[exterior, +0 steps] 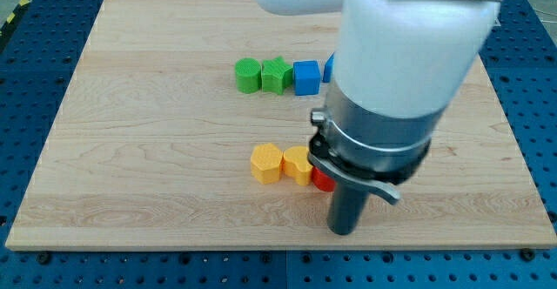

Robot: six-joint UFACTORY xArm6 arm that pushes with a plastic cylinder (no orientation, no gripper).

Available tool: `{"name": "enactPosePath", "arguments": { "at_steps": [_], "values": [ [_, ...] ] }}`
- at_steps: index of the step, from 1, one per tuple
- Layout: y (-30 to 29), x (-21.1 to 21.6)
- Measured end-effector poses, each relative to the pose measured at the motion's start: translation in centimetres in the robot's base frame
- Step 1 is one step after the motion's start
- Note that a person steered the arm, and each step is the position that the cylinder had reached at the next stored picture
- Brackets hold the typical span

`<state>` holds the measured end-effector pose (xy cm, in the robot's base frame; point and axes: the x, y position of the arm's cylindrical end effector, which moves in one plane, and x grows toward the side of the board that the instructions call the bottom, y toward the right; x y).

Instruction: Separate yellow hexagon from yellow heart

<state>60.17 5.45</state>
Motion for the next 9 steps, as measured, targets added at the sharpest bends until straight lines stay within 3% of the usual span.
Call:
{"name": "enactPosePath", "arguments": {
  "at_steps": [3,8,9],
  "values": [
    [-5.5,-5.8],
    [-7.1,-10.5],
    [-4.2,-10.9]
  ]
}}
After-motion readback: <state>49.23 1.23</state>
